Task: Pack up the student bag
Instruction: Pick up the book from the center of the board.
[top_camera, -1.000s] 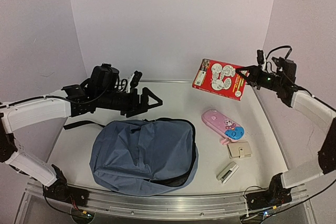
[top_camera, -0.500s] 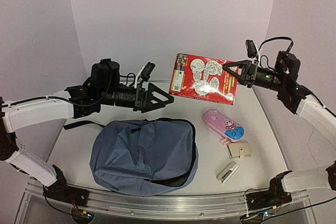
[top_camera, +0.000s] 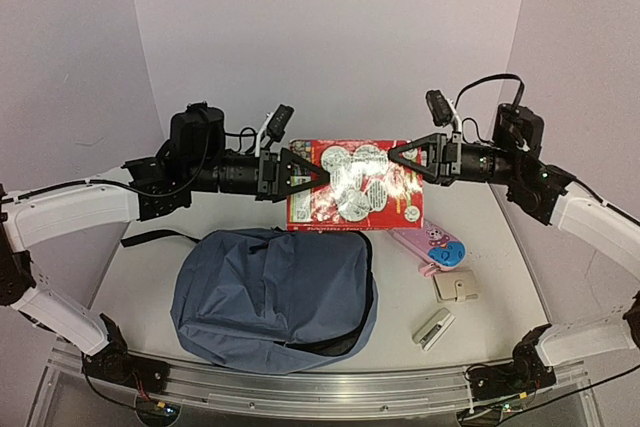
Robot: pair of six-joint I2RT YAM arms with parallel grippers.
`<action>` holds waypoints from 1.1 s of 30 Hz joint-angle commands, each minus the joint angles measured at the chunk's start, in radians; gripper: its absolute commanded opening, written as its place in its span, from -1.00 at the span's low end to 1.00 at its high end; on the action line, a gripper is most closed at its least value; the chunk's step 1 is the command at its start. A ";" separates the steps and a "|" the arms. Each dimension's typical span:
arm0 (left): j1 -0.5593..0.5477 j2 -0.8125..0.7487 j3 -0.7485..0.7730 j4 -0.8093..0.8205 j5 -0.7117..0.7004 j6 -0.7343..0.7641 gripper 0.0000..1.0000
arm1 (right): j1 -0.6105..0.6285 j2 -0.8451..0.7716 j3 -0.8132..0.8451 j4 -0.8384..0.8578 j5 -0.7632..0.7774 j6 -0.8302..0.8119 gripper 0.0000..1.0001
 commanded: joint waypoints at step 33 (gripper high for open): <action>0.004 -0.091 -0.002 0.098 -0.013 -0.026 -1.00 | 0.103 0.019 -0.188 0.521 -0.074 0.271 -0.13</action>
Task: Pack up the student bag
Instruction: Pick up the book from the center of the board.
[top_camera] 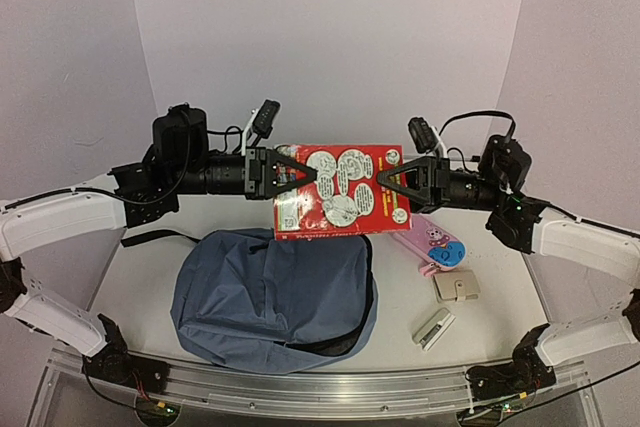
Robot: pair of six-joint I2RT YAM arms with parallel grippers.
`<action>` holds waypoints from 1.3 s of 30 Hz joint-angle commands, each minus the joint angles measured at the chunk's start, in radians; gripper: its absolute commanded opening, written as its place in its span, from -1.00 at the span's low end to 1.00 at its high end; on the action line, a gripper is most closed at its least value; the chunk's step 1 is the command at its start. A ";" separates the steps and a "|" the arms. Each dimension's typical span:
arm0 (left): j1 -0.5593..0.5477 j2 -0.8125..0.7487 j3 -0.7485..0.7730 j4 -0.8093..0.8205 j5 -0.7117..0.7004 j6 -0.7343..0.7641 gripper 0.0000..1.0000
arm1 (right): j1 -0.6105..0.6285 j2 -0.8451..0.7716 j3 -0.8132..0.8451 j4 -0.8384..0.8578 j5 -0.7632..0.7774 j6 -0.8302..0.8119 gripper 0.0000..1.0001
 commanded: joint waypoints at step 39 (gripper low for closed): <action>-0.236 0.857 0.895 -1.016 -0.676 0.025 0.99 | 0.009 -0.144 0.072 -0.761 1.188 -0.357 -1.00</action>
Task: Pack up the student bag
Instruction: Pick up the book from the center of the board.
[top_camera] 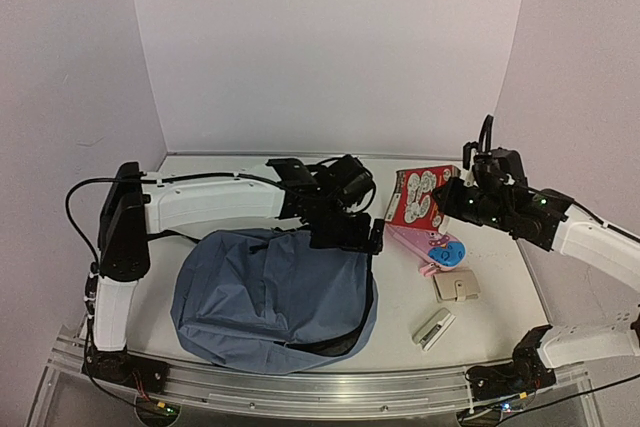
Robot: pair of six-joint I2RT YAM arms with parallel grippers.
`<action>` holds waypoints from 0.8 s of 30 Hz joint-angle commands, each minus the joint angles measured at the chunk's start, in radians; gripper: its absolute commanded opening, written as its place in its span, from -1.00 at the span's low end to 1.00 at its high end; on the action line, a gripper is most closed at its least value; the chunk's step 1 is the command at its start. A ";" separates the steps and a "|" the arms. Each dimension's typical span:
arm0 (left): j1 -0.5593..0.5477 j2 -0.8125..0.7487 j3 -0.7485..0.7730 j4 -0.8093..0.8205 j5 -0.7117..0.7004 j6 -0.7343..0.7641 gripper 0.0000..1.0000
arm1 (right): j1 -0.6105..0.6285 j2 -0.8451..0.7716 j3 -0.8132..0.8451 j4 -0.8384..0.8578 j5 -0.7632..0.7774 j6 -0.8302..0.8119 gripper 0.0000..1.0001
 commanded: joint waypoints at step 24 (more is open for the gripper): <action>-0.006 -0.088 -0.009 -0.223 -0.260 -0.004 0.53 | 0.003 -0.019 -0.009 0.058 0.014 0.003 -1.00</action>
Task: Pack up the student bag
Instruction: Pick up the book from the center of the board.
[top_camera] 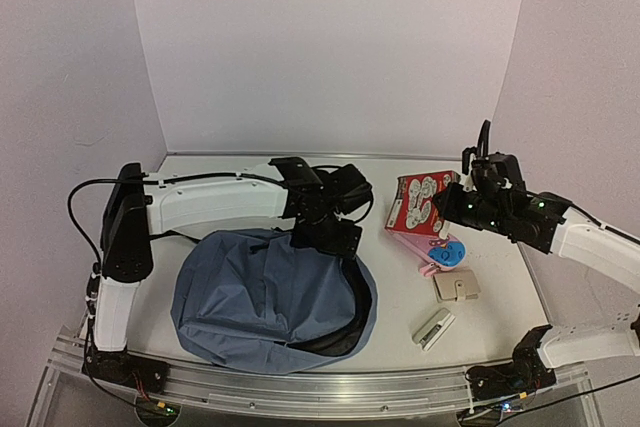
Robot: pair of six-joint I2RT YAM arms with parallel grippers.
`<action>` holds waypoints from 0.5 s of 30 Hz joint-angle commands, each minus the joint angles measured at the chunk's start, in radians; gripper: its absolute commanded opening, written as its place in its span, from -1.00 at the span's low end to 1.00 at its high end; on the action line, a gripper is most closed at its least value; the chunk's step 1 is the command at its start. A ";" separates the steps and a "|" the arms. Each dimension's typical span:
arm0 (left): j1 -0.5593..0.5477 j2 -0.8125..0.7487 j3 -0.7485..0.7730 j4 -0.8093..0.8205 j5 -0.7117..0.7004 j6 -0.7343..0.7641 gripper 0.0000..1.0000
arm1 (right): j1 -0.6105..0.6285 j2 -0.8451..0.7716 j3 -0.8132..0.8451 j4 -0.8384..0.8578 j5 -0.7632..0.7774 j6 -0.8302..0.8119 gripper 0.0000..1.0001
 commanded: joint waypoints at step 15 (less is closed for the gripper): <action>0.049 -0.351 -0.261 0.160 0.077 0.013 -0.99 | 0.003 -0.078 0.079 0.051 -0.214 0.045 -1.00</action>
